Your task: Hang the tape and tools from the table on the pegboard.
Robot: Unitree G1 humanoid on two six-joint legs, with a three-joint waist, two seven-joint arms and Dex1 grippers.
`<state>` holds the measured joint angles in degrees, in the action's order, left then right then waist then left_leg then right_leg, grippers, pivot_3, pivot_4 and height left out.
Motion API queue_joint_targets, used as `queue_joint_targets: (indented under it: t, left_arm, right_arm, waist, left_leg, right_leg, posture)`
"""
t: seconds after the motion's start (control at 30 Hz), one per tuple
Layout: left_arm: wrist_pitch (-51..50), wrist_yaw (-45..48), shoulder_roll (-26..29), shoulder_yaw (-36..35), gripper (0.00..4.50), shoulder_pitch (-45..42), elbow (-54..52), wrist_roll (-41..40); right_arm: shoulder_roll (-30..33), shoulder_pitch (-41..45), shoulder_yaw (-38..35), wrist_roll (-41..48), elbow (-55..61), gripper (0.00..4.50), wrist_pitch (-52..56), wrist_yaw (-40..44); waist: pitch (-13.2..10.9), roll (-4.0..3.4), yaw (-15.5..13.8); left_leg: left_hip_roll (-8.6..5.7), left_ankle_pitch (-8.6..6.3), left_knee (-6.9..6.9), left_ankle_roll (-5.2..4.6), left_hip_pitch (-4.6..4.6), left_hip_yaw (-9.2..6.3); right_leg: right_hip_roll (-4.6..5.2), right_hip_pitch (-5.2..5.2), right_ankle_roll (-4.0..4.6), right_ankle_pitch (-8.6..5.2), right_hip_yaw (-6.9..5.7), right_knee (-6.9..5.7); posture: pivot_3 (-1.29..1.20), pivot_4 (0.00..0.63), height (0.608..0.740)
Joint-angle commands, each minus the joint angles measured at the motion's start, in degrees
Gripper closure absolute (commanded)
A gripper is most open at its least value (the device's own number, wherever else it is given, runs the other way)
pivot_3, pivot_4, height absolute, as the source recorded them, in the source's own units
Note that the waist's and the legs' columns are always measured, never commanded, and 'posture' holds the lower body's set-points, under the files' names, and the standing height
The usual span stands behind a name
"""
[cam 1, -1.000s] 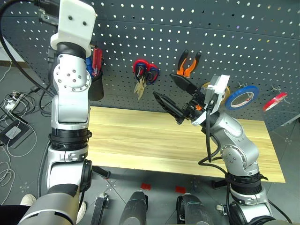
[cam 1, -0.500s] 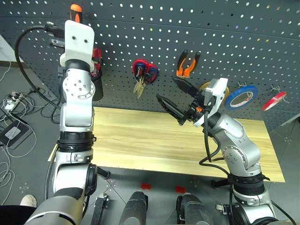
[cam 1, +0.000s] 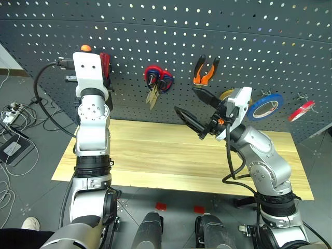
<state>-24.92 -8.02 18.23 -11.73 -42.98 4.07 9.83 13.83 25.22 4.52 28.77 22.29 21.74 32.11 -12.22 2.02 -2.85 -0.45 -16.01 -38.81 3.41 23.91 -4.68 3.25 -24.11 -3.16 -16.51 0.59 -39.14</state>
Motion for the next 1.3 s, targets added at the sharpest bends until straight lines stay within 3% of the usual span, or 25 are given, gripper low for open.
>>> queue_joint_targets:
  t: [0.03, 0.33, 0.9, 1.1, 1.3]
  left_arm:
    - [-0.34, -0.06, 0.9, -0.59, 2.59, -0.82, -4.32, -0.23]
    - [-0.82, -0.19, 1.44, -1.06, 0.06, -1.42, -4.19, -1.15]
    - [-2.81, 10.78, -0.29, 3.67, 0.06, 6.26, -21.65, -7.88]
    - [-5.54, 13.91, -4.3, 9.37, 0.06, 19.0, -30.64, -10.31]
    - [-7.57, 13.78, -7.48, 12.28, 0.06, 29.14, -27.56, -10.17]
  right_arm:
    - [0.36, -0.2, -0.59, 0.41, 2.76, 0.0, -0.5, -0.12]
    - [0.42, -0.88, -0.25, -0.07, 3.02, 0.0, -0.7, -0.01]
    - [4.05, -5.47, -3.25, -0.86, 8.64, 0.0, 0.37, -3.59]
    - [4.04, -11.5, -1.36, -11.15, 8.9, 0.0, 0.93, -12.91]
    - [1.51, -16.43, -0.85, -20.56, 6.41, 0.0, 4.92, -23.24]
  waist:
    - [0.0, 0.0, -0.02]
    - [0.0, 0.0, -0.07]
    - [0.11, -0.06, -0.01]
    - [0.88, -0.07, -0.11]
    - [1.06, -0.14, -0.03]
  left_leg:
    - [0.0, 0.0, -0.01, 0.0, 0.0, 0.0]
    - [-0.01, 0.0, -0.01, 0.0, -0.02, 0.0]
    - [0.01, 0.0, -0.04, 0.0, -0.02, 0.04]
    - [0.0, -0.01, 0.0, -0.02, -0.05, 0.09]
    - [0.0, -0.02, -0.01, -0.04, -0.14, 0.17]
  right_leg:
    - [0.0, 0.01, 0.0, 0.0, 0.0, -0.01]
    - [0.0, 0.01, 0.0, 0.0, 0.01, -0.01]
    - [0.01, 0.02, 0.0, 0.0, 0.07, -0.04]
    - [0.01, 0.05, 0.0, 0.0, 0.16, 0.01]
    - [0.01, 0.06, 0.0, 0.0, 0.26, -0.08]
  posture:
    - [0.15, 0.182, 0.74]
    - [0.14, 0.18, 0.74]
    - [0.14, 0.157, 0.74]
    - [0.13, 0.159, 0.74]
    - [0.12, 0.162, 0.74]
